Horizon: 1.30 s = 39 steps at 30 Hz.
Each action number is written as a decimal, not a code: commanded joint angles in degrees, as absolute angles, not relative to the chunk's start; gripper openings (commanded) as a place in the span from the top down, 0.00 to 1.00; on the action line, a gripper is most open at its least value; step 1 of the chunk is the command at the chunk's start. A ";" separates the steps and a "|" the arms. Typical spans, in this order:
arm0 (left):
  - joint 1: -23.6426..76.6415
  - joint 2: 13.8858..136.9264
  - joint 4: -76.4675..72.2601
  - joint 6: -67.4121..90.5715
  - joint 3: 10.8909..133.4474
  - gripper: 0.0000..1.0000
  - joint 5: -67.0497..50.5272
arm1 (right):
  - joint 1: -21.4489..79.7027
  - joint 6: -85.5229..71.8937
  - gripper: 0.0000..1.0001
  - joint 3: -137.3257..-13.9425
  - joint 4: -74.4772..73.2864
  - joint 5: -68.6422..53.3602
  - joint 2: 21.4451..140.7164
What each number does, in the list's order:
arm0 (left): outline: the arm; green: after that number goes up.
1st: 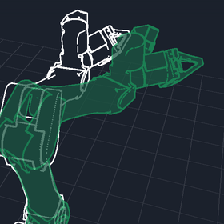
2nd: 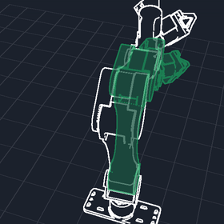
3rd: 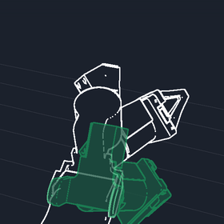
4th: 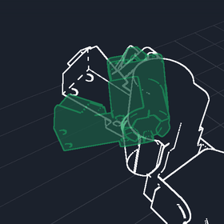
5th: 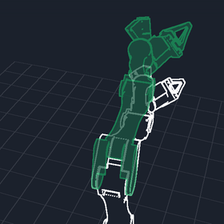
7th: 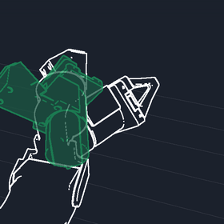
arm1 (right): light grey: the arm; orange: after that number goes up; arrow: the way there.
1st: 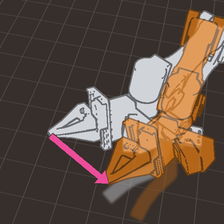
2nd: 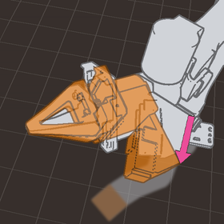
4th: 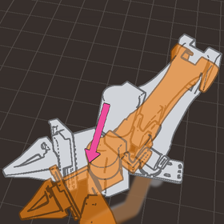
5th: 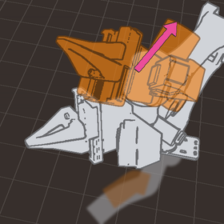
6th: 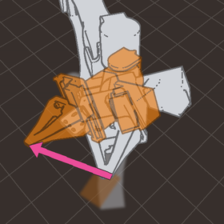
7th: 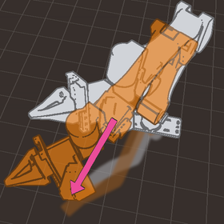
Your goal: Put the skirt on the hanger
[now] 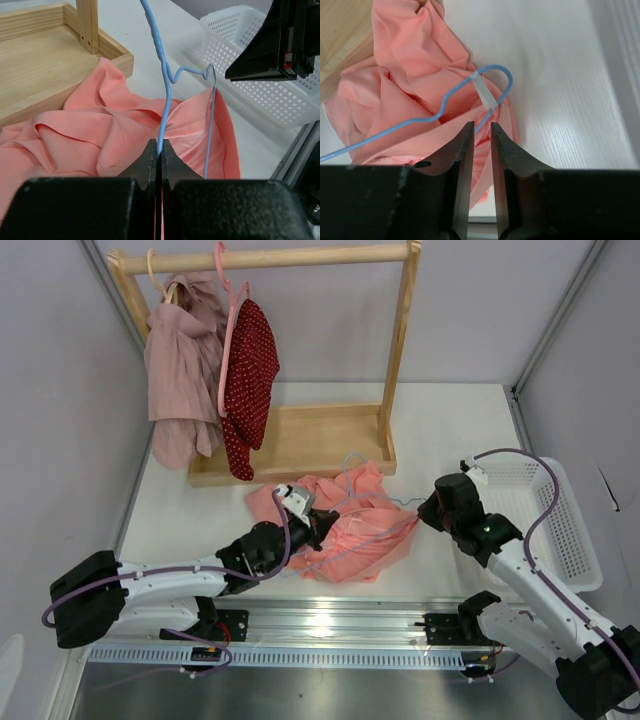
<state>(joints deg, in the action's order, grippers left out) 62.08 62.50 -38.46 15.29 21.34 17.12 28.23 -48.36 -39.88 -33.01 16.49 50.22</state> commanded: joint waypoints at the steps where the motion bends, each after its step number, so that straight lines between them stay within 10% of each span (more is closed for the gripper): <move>1: 62.05 63.19 -41.22 17.40 23.29 1.00 15.82 | 27.16 -45.80 0.77 -41.92 -28.39 19.07 52.11; 14: 62.14 63.46 -39.82 17.58 24.26 1.00 15.56 | 25.93 -43.59 0.76 -37.27 -23.38 18.11 53.96; 20: 62.14 63.63 -39.02 17.67 24.52 1.00 15.56 | 25.84 -44.21 0.52 -35.86 -22.94 18.37 52.91; 39: 62.14 64.42 -38.41 18.19 25.58 1.00 14.77 | 24.96 -45.70 0.73 -31.55 -15.39 16.70 52.38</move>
<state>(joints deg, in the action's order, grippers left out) 62.08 64.31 -36.16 16.62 23.11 15.81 25.30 -45.76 -31.83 -18.90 16.05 53.23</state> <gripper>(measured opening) 0.026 0.287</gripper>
